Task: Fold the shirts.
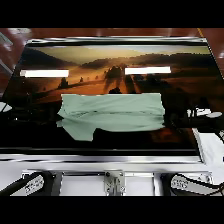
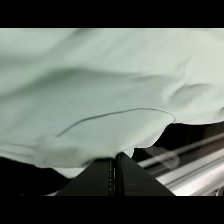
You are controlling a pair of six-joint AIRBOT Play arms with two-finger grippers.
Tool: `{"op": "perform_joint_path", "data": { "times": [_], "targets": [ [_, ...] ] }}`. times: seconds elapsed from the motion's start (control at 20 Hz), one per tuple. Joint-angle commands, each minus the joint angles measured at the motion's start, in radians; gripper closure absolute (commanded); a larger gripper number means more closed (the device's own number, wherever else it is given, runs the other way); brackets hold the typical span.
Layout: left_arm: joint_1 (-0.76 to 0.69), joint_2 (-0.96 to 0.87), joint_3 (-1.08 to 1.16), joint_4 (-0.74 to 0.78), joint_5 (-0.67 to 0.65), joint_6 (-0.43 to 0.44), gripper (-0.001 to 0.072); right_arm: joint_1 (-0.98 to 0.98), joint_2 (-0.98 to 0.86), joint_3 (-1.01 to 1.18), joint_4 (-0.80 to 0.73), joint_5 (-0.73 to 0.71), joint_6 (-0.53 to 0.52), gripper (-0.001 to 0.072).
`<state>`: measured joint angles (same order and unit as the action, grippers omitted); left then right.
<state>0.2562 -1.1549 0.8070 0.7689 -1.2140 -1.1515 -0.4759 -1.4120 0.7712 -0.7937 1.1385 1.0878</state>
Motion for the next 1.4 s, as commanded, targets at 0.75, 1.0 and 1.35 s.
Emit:
{"op": "perform_joint_path", "data": {
  "times": [0.75,1.0,1.35],
  "targets": [
    [-0.032,-0.69,0.616,-0.115,0.042,-0.066,0.0602,0.315,-0.337,0.492,-0.183,-0.334,0.28,0.0639],
    [0.006,-0.687,0.647,-0.115,-0.107,-0.067,0.0118,0.279,-0.28,0.494,-0.196,-0.247,0.217,0.0074],
    [0.023,-0.599,0.668,-0.115,-0.197,-0.091,0.0125,0.184,-0.342,0.494,-0.074,-0.146,0.255,0.0074]
  ]
}}
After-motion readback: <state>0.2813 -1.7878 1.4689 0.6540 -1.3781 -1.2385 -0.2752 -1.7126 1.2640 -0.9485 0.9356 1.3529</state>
